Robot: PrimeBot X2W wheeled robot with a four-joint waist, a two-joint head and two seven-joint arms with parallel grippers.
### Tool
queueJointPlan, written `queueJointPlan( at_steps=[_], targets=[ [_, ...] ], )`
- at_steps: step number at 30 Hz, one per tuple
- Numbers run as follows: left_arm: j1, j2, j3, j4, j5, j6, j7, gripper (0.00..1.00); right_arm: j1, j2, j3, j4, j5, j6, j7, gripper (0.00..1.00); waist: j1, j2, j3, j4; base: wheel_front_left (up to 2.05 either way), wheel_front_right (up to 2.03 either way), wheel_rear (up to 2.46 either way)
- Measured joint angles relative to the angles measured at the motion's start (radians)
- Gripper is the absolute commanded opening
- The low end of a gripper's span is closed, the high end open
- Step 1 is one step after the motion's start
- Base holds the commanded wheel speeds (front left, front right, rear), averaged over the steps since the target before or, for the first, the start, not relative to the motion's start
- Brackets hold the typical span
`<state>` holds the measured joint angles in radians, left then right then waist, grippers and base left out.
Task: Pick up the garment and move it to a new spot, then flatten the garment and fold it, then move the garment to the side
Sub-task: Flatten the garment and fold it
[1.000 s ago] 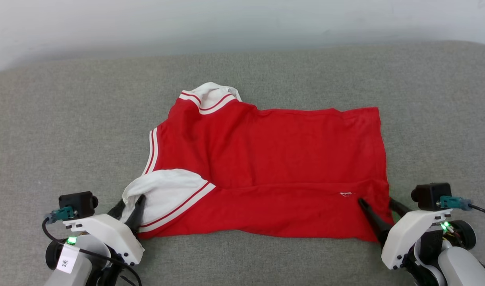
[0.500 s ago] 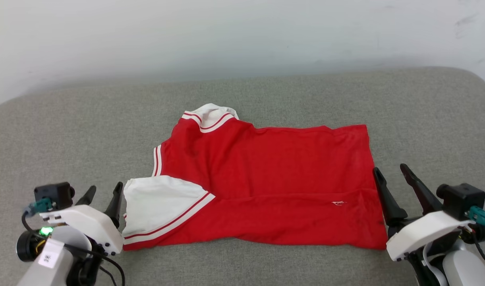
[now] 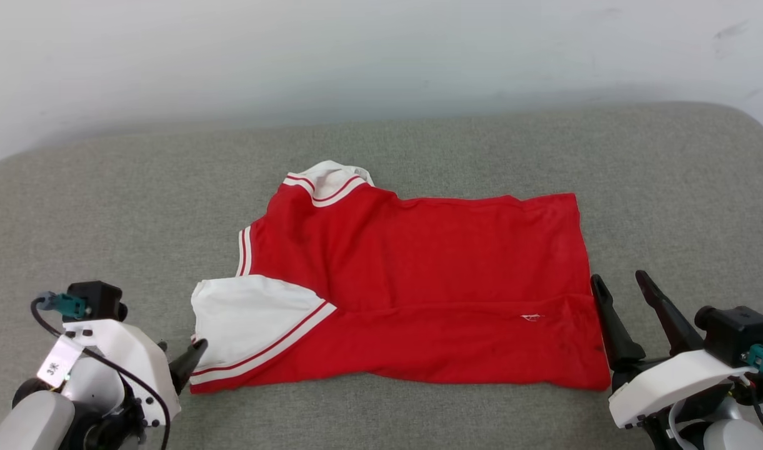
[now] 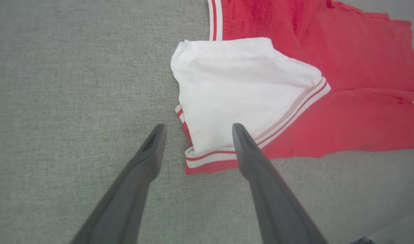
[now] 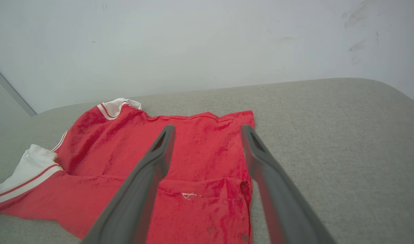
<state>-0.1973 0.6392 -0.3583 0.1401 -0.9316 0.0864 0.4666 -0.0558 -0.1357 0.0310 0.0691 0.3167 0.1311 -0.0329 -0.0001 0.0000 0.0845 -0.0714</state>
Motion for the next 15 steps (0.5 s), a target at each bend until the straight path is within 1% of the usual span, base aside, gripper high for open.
queueJointPlan(
  at_steps=[3,6,12,15],
  targets=[
    [0.005,0.001,-0.012,-0.003,-0.024,0.021,0.061,1.0,0.0,0.009,-0.004,-0.016,-0.002,0.0,0.011,1.0,0.0,0.0,0.02,-0.005,0.0,0.0,0.0],
    [0.006,-0.015,-0.022,0.013,-0.051,0.027,0.103,1.0,-0.003,0.014,-0.007,-0.026,-0.003,0.0,0.016,1.0,0.0,0.0,0.042,-0.012,0.0,0.0,0.0],
    [-0.023,-0.033,-0.029,0.072,-0.049,0.028,0.102,1.0,-0.007,0.015,-0.018,-0.031,-0.003,0.0,0.022,1.0,0.0001,0.0,0.09,-0.028,0.0,0.0,0.0],
    [-0.042,-0.042,-0.041,0.097,-0.048,0.01,0.102,1.0,-0.008,0.016,-0.026,-0.03,0.002,0.0,0.024,1.0,0.0001,0.0,0.111,-0.036,0.0,0.0,0.0]
  ],
)
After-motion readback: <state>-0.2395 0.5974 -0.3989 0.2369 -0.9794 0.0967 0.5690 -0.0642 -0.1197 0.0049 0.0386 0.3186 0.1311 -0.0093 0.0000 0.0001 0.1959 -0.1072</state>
